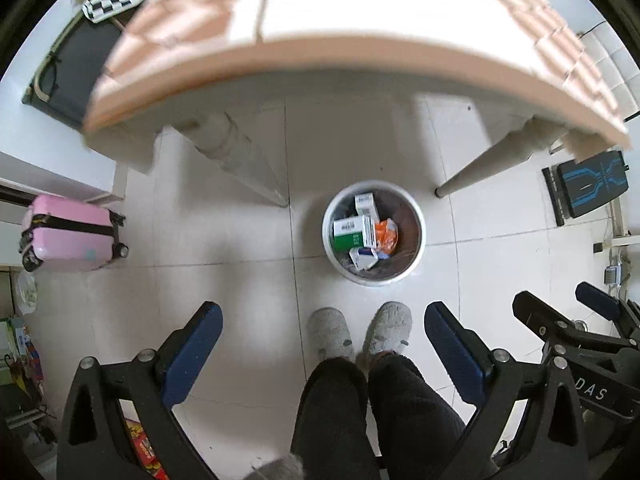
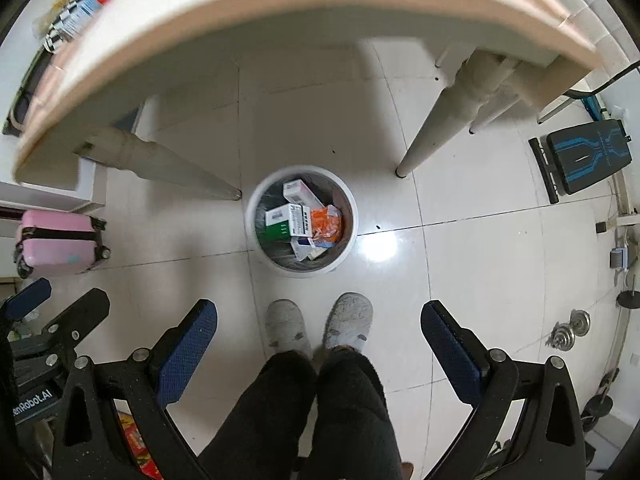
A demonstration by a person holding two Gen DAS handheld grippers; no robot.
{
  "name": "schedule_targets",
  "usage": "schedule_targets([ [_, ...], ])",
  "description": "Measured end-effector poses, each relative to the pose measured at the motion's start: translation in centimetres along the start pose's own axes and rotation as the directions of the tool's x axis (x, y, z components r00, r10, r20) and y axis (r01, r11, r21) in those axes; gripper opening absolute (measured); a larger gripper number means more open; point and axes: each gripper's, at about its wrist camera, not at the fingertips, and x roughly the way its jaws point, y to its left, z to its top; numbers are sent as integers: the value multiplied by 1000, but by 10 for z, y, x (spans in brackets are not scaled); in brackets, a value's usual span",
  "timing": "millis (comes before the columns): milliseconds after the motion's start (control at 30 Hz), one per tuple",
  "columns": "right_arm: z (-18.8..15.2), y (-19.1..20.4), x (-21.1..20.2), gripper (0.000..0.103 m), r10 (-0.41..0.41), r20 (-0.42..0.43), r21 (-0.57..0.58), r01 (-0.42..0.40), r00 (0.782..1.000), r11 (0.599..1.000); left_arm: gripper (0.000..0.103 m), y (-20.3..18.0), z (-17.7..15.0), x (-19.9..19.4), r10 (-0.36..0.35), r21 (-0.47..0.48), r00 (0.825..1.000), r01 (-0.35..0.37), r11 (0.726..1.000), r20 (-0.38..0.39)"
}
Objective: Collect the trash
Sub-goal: 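Move both tools back up over the table toward the remaining items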
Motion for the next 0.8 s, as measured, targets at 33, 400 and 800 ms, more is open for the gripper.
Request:
schedule_targets([
  [33,0,2,-19,103,5,8,6,-5,1000,1000,103,3,3,-13,-3,-1,1000,3,1000,13],
  [400,78,2,-148,103,105,100,72,-112,989,991,103,38,92,-99,42,-123,977,-17,992,207],
  [800,337,19,-120,103,97,93,-29,-95,991,995,103,69,249,-68,439,-327,883,-370,869,165],
])
